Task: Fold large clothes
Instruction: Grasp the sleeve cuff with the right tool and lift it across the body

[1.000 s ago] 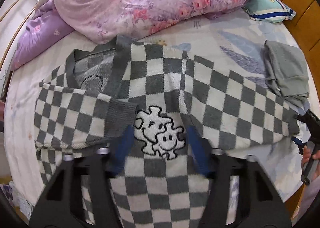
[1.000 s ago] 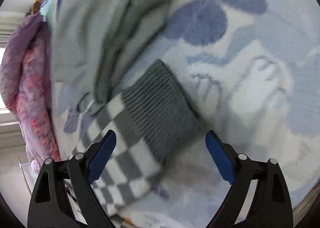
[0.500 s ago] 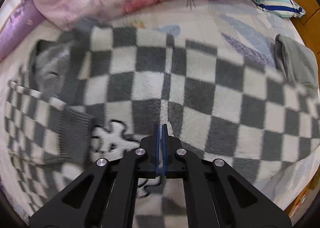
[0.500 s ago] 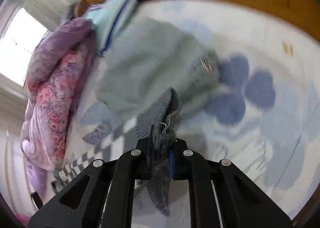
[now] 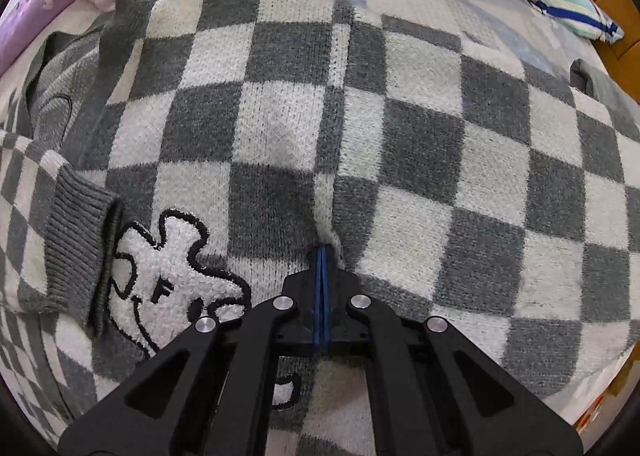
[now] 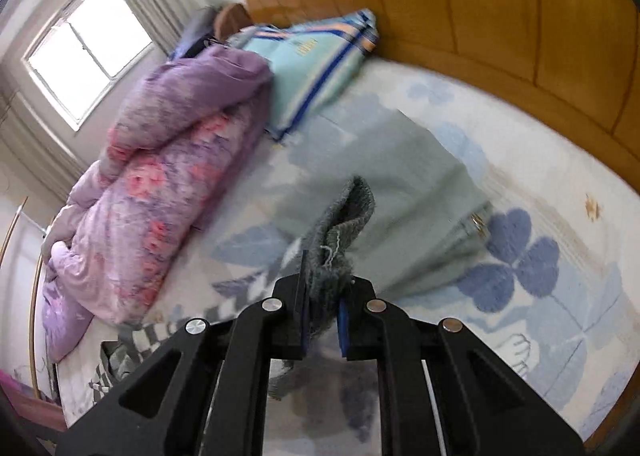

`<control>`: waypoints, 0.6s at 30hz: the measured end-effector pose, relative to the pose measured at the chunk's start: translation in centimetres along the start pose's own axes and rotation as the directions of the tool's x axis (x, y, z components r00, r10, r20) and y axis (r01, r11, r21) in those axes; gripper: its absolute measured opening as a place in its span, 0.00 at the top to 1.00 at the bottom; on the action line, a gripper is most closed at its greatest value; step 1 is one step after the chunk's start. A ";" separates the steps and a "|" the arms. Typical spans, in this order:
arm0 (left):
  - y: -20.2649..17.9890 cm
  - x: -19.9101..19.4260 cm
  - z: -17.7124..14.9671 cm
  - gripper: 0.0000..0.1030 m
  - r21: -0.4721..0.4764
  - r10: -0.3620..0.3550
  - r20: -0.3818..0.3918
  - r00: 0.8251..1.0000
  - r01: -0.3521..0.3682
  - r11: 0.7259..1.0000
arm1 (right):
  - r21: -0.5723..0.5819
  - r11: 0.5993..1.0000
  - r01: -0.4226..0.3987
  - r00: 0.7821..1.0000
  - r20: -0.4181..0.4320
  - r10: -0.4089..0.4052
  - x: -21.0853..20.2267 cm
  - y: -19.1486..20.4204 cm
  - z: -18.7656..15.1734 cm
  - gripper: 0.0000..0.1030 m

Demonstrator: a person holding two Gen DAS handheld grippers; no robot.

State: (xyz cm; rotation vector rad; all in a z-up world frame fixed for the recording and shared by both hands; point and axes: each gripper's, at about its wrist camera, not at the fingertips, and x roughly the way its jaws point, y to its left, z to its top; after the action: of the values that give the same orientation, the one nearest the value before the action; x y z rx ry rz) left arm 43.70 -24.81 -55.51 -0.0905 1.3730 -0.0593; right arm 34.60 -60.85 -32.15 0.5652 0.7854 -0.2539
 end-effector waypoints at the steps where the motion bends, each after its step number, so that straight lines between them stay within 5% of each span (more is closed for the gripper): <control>1: 0.1 0.1 -0.2 1.00 -0.004 -0.010 0.004 1.000 0.010 1.000 | -0.011 1.000 -0.014 1.000 0.014 0.014 -0.6 1.3 0.2 0.91; 10: 1.9 0.4 -1.0 1.00 0.001 -0.076 0.038 0.996 0.076 0.997 | -0.156 0.976 -0.151 0.982 0.089 0.167 -5.8 15.0 -0.5 0.91; 12: 2.2 -0.3 -0.7 0.99 0.063 -0.093 0.008 0.996 0.092 0.994 | -0.190 0.967 -0.171 0.977 0.090 0.191 -6.6 18.3 -1.2 0.91; 18: 8.6 -8.4 -0.8 0.99 0.097 -0.151 0.019 0.988 0.149 0.984 | -0.277 0.925 -0.260 0.958 0.049 0.284 -7.6 29.6 -5.5 0.91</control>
State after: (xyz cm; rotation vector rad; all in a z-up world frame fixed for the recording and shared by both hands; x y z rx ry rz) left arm 41.17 -15.47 -48.33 -0.1141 1.3336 -0.2490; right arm 38.44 -33.26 -18.42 0.3976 0.6335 0.0846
